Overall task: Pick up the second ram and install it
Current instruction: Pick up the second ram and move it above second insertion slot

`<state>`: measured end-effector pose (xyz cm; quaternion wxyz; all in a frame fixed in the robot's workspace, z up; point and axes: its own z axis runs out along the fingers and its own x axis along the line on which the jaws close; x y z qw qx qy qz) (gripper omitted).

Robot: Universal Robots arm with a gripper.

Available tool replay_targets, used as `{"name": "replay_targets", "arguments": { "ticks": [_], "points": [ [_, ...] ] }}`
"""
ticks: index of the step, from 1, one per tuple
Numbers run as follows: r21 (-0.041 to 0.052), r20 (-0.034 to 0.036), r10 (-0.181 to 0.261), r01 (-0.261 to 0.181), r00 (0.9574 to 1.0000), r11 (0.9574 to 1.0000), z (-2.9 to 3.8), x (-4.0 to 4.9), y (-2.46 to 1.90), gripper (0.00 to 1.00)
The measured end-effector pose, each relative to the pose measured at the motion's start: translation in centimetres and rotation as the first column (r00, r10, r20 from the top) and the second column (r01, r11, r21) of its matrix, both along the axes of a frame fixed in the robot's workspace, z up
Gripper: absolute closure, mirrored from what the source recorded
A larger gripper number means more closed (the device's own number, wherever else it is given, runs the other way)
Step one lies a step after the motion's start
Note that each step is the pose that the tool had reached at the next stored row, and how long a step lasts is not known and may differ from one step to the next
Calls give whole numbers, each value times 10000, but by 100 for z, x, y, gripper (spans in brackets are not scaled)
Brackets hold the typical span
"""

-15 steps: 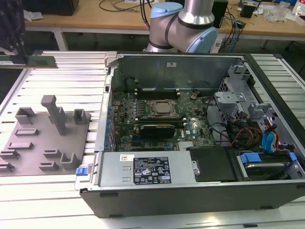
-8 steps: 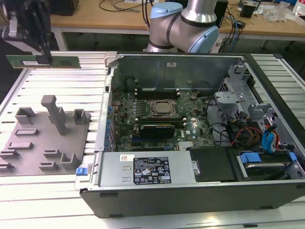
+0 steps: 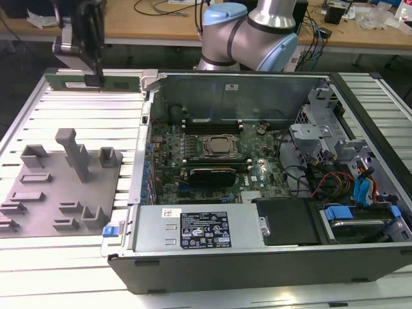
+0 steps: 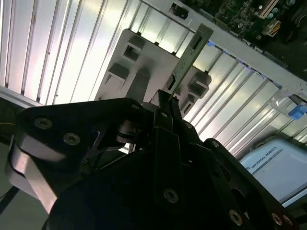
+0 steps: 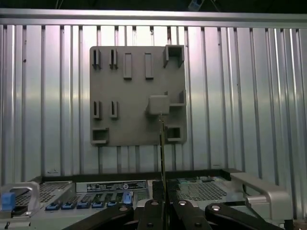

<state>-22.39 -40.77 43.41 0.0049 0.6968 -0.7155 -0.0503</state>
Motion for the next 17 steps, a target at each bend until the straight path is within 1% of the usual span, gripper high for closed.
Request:
{"name": "replay_targets", "arguments": {
  "ticks": [1, 2, 4, 6, 8, 9, 10, 12, 13, 15, 17],
  "points": [
    [1, -12, 0, 0, 10000, 10000, -1, 53, 0, 86],
    [1, -30, -2, 2, 10000, 10000, 0, 128, 0, 86],
    [1, -54, 1, -1, 10000, 10000, 0, 218, 0, 86],
    [1, -90, 0, 0, 10000, 10000, -1, 355, 0, 86],
    [-1, -111, 0, 0, 9999, 10000, 0, 438, 0, 86],
    [0, -143, 1, -1, 9999, 10000, 0, 558, 0, 86],
    [0, -159, 0, 0, 9999, 10000, 0, 624, 0, 86],
    [0, -176, 1, -1, 9998, 10000, 0, 695, 0, 86],
    [1, -196, 0, 0, 9998, 10000, 0, 776, 0, 86],
    [0, -228, 0, 0, 9997, 10000, 0, 904, 0, 86],
    [0, -236, -1, 1, 9997, 10000, 0, 949, 0, 86]
  ]
}}
